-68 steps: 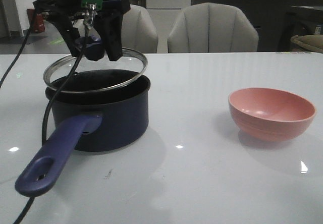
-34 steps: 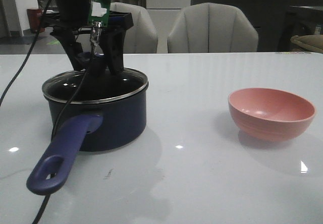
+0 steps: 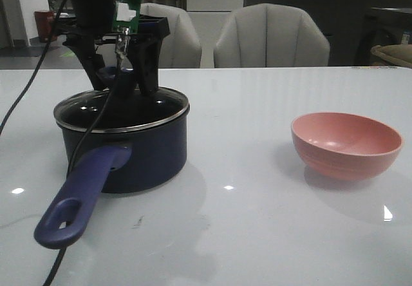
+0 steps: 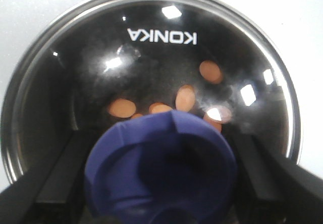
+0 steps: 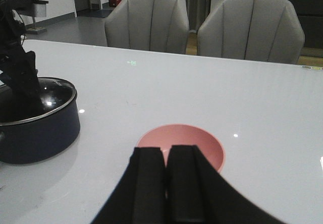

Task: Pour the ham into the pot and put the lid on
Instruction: 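Carry the glass lid over the saucepan and lower it with the left gripper, then open the left gripper and raise it off the lid knob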

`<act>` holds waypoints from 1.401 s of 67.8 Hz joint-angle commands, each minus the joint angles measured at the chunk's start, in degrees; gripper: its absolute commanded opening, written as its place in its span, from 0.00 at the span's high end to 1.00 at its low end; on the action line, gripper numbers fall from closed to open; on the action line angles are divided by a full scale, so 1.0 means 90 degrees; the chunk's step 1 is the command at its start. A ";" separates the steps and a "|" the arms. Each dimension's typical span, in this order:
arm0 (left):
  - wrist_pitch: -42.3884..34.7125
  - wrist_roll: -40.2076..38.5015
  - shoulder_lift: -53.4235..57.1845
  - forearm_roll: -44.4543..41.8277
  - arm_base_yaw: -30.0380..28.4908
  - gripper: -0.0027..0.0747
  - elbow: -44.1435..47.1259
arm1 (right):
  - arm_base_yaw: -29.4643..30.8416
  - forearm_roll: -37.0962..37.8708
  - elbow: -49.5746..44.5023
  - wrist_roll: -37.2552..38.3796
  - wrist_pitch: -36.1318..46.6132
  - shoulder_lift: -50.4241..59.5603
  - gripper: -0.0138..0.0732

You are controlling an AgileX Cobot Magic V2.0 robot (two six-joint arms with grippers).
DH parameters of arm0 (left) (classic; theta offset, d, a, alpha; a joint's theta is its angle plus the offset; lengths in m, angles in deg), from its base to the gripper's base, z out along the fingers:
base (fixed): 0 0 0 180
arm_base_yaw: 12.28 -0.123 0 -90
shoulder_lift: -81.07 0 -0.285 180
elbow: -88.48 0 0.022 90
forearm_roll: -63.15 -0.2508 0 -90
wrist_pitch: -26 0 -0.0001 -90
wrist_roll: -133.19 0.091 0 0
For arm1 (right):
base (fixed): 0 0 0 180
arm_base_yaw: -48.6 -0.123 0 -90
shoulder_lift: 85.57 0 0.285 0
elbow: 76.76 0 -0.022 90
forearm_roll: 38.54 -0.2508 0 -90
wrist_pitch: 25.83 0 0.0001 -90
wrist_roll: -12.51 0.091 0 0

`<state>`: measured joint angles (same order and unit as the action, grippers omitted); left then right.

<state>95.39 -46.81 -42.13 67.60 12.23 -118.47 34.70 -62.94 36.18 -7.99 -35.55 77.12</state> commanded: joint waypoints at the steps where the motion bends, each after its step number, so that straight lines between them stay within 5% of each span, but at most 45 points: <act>1: -0.0113 0.0000 0.0287 0.0006 0.0031 0.22 -0.0202 | 0.0000 -0.0046 0.0173 -0.0080 0.0463 -0.0058 0.67; 19: -0.0159 0.0000 0.0382 -0.0006 0.0031 0.23 -0.0867 | 0.0000 -0.0046 0.0173 -0.0080 0.0463 -0.0058 0.67; 41: -0.0649 0.0000 0.1499 -0.0061 0.0031 0.23 -0.0458 | 0.0000 -0.0046 0.0173 -0.0080 0.0463 -0.0058 0.67; 95: -0.3776 0.0000 0.7577 -0.0363 0.0031 0.23 0.5300 | 0.0000 -0.0046 0.0173 -0.0080 0.0463 -0.0058 0.67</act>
<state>68.94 -46.81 20.14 64.80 12.23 -74.49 34.70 -62.94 36.18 -8.03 -35.55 77.12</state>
